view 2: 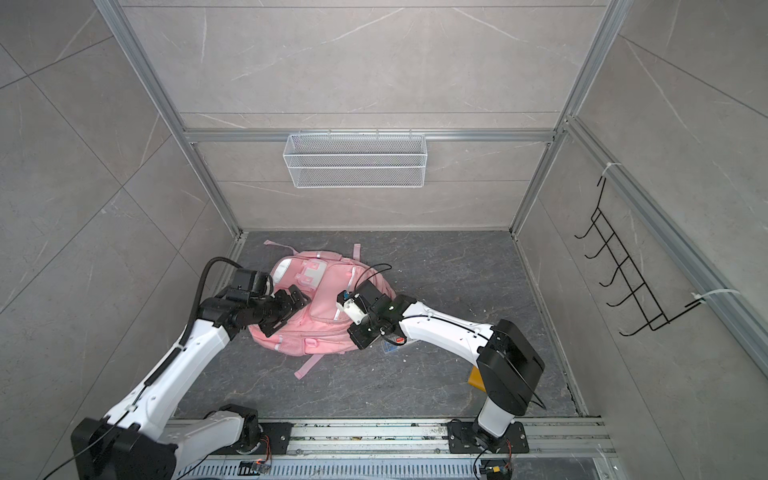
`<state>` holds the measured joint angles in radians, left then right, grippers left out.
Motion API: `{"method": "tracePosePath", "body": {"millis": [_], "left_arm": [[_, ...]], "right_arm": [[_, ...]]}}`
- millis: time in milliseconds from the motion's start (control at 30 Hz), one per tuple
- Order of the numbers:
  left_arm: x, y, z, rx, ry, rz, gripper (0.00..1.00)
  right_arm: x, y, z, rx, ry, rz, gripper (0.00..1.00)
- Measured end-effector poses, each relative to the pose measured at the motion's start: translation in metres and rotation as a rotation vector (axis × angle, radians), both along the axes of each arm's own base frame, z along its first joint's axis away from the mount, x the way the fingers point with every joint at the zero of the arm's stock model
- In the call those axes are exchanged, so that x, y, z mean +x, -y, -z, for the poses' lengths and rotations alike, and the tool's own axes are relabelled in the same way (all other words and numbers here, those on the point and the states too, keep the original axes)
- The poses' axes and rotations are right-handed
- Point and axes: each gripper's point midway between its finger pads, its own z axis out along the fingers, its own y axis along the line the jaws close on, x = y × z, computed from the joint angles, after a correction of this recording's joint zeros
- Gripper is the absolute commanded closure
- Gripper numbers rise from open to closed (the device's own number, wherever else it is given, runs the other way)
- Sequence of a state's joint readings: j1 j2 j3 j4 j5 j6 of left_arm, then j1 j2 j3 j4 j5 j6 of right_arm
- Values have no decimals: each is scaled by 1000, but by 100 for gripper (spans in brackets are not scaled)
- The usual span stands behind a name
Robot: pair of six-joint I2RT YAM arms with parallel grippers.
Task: Pack the student bag
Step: 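Pull the zipper pull along the backpack top with the right gripper while left holds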
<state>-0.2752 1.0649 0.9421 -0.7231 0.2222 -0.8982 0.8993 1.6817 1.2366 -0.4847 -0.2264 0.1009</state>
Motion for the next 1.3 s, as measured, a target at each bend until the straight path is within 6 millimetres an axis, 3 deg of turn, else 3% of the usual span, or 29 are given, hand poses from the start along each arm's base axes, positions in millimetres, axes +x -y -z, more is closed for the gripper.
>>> {"method": "tracePosePath", "body": {"millis": [100,233,333,400,500,633,667,900,1100,1300], "left_arm": [[-19,2,12,-60,-43,-42,1],[-32,2,56,-96,-167,-107,15],[-34,5,83,-113,-236,-147,20],[-30,8,89,-131,-254,-161,29],[-22,14,91,-156,-254,-163,52],[-13,18,91,-179,-253,-174,96],[-11,18,89,-184,-250,-182,100],[2,4,79,-205,-216,-206,100],[5,-24,75,-212,-211,-197,100],[17,-31,61,-196,-202,-100,100]], "right_arm": [[-4,-8,-1,19,-10,-20,100],[-11,-16,4,30,-30,-47,100],[-12,-21,5,38,-42,-60,100],[-13,-23,3,43,-41,-65,100],[-13,-25,3,44,-39,-66,100],[-12,-28,5,42,-35,-62,100],[-12,-29,6,41,-30,-60,100],[-6,-29,5,41,16,-22,100],[13,0,0,44,33,94,100],[36,18,-10,96,32,189,100]]}}
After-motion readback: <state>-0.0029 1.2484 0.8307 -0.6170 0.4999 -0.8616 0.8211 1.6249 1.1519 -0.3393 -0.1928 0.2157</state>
